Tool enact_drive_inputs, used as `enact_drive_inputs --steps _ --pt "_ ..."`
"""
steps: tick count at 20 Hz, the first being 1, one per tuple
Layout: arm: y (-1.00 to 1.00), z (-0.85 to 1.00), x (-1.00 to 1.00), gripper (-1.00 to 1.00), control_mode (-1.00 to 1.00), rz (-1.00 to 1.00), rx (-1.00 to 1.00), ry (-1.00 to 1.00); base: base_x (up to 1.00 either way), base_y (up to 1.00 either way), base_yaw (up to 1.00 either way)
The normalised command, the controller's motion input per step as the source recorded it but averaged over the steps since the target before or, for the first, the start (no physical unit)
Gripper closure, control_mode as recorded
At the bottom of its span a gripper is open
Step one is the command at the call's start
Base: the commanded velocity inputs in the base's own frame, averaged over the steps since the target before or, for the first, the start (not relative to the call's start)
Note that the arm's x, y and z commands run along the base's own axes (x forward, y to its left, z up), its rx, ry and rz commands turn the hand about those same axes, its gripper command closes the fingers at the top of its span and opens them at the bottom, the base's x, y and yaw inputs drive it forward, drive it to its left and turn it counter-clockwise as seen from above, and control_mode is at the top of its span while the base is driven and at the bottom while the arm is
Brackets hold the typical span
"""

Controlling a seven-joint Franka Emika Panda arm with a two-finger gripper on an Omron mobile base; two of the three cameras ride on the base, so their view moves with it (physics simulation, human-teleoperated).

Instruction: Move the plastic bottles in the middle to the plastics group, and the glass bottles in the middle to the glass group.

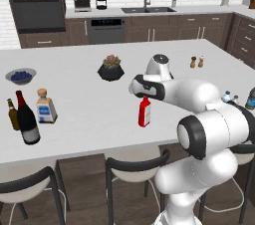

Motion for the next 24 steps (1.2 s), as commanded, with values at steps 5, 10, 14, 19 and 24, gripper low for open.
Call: enact_drive_inputs --steps 5,10,14,19,24 --pt "0.02 -0.07 0.11 -1.0 -1.0 0.0 0.0 0.0 0.0 0.0 0.0" --pt "0.0 -0.1 0.07 -1.0 -1.0 0.0 0.0 0.0 0.0 0.0 0.0" --pt "0.0 -0.2 0.0 -1.0 -1.0 0.0 0.0 0.0 0.0 0.0 0.0" --pt "0.0 -0.07 0.0 -1.0 -1.0 0.0 0.0 0.01 0.0 0.0 0.0" --pt "0.0 0.0 -0.12 -1.0 -1.0 0.0 0.0 0.01 0.0 0.0 0.0"
